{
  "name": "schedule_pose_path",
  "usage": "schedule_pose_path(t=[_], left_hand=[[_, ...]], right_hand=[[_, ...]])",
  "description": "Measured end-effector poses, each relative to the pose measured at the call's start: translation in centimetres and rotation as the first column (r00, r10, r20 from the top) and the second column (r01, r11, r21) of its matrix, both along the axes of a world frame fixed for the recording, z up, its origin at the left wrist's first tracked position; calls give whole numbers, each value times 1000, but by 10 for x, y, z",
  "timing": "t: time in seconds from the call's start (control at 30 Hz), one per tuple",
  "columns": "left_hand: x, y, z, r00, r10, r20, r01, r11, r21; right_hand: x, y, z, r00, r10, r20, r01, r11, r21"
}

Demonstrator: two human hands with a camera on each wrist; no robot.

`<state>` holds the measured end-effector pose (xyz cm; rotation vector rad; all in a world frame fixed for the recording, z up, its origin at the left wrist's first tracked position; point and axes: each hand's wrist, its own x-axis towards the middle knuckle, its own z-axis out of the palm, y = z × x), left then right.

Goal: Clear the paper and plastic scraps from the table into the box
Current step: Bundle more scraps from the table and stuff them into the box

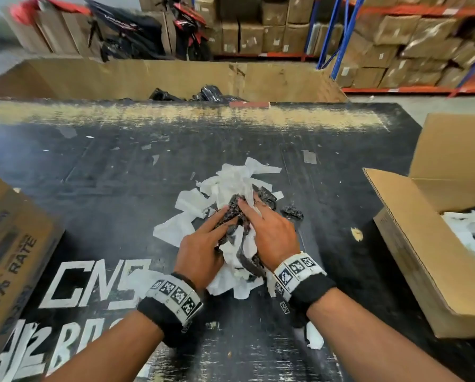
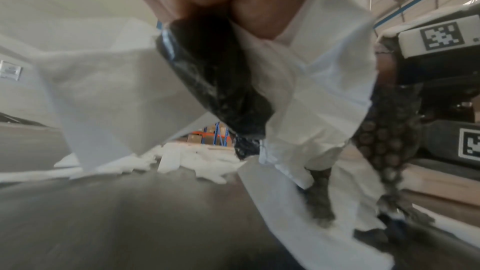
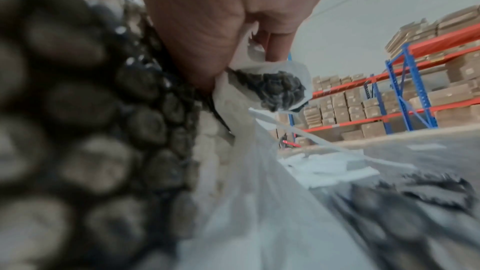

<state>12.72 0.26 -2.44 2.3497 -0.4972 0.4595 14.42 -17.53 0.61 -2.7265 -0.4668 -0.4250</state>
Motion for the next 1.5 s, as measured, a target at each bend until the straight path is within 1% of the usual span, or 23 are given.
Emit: schedule_pose_path(t=[0.1, 0.23, 0.47, 0.63, 0.73, 0.9, 1.07, 1.17, 1.27, 1.5], left_hand=[[-6, 0, 17, 995, -8, 103, 13, 999, -51], [-18, -1, 36, 986, -21, 165, 41, 992, -118], [-54, -11, 69, 975, -46, 217, 83, 983, -164], [-87, -33, 96, 967, -36, 252, 66, 991, -113], [-114, -54, 114, 961, -24, 277, 48, 996, -81], [-165, -103, 146, 944, 11, 330, -3, 1000, -26], [-212, -160, 184, 929, 21, 370, -20, 1000, -5], [-237, -201, 205, 921, -5, 390, 15, 1000, -21], [-254, -247, 220, 911, -44, 410, 68, 997, -43], [-259, -360, 241, 894, -184, 408, 221, 974, -46]], right_hand=[[-11, 4, 20, 989, -9, 150, 4, 1000, 31], [-30, 4, 44, 968, -28, 250, 19, 999, 42], [-62, -9, 69, 938, -13, 345, -19, 996, 89], [-91, -32, 87, 939, -31, 341, -19, 990, 140], [-114, -53, 99, 934, -12, 356, -56, 982, 180], [-158, -98, 125, 943, 19, 333, -106, 964, 244], [-206, -155, 159, 921, -1, 389, -116, 953, 278], [-230, -195, 174, 905, -41, 424, -99, 948, 302], [-250, -239, 186, 885, -105, 455, -49, 948, 313], [-288, -355, 210, 843, -244, 479, 104, 948, 299]])
